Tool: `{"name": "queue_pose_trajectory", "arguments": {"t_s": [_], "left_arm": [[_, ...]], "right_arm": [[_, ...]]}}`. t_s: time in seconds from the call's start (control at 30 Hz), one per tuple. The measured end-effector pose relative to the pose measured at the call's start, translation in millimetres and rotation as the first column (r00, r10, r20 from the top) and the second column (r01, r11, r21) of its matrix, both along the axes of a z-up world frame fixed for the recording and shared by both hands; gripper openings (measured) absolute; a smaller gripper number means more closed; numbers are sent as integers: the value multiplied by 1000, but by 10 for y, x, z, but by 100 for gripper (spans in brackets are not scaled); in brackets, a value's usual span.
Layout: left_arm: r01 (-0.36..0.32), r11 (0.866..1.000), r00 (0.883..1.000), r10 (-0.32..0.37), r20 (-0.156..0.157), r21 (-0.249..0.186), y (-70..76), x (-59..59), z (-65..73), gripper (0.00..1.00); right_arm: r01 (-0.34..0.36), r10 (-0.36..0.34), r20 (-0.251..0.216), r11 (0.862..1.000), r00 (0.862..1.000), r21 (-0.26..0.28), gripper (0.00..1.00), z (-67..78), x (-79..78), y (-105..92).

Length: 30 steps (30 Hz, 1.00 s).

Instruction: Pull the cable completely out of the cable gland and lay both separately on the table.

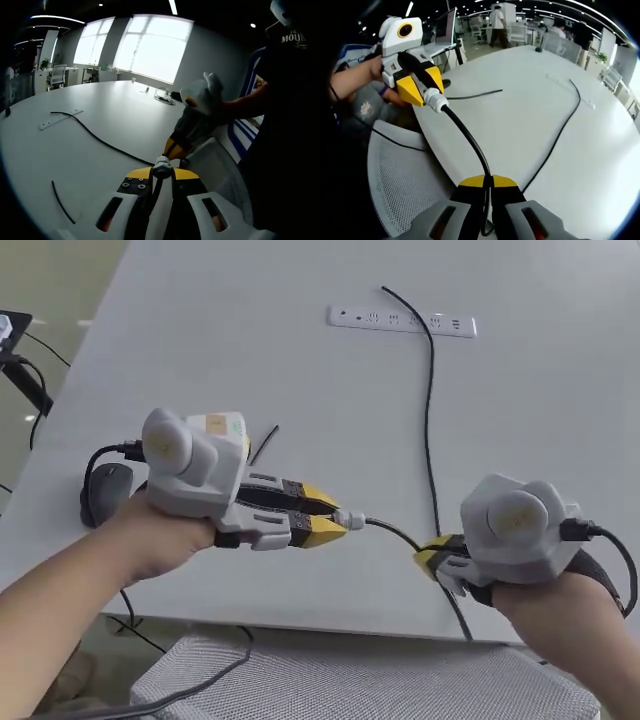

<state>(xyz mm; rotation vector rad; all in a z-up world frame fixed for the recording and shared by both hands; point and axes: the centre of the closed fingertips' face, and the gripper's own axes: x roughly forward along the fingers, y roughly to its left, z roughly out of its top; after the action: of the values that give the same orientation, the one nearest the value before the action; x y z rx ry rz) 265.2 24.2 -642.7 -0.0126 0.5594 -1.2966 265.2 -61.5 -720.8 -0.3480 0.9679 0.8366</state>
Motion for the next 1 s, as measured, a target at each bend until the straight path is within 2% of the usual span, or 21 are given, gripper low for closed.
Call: {"name": "queue_pose_trajectory", "arguments": {"t_s": [0.4, 0.53, 0.63, 0.73, 0.83, 0.87, 0.9, 0.93, 0.97, 1.0], "left_arm": [[7, 1000, 1000, -7, -4, 6, -22, -15, -18, 14], [-2, 1000, 1000, 2, -5, 2, -1, 7, -6, 14], [-9, 1000, 1000, 9, -7, 2, 29, 30, 2, 14], [-17, 1000, 1000, 17, -8, 3, 74, 50, 7, 14], [-29, 1000, 999, 29, -14, 2, 124, 79, 8, 14], [-30, 1000, 999, 30, -15, 4, 132, 84, 4, 14], [-30, 1000, 999, 30, -14, 7, 142, 91, -2, 14], [-29, 1000, 999, 29, -13, 11, 148, 94, -7, 14], [-26, 1000, 1000, 26, -12, 16, 153, 94, -10, 14], [-23, 1000, 1000, 24, -12, 18, 154, 92, -9, 14]], "right_arm": [[76, -77, -54, 997, 996, -10, 0, -96, -4, -69], [70, -70, -40, 998, 997, 9, 0, -54, -1, -54], [34, -34, -2, 999, 999, 29, 0, 7, 9, -37], [28, -29, 10, 999, 1000, 47, 0, 63, 9, -36], [-1, -3, 47, 997, 999, 80, 0, 171, 19, -4], [-15, 9, 52, 995, 999, 103, 0, 222, 13, 33], [-53, 43, 70, 988, 997, 148, 1, 290, -2, 115], [-35, 21, 83, 985, 996, 170, 4, 354, 21, 134], [-24, 12, 75, 985, 997, 170, 7, 383, 27, 134], [-40, 20, 96, 977, 995, 208, 10, 476, 57, 210]]}}
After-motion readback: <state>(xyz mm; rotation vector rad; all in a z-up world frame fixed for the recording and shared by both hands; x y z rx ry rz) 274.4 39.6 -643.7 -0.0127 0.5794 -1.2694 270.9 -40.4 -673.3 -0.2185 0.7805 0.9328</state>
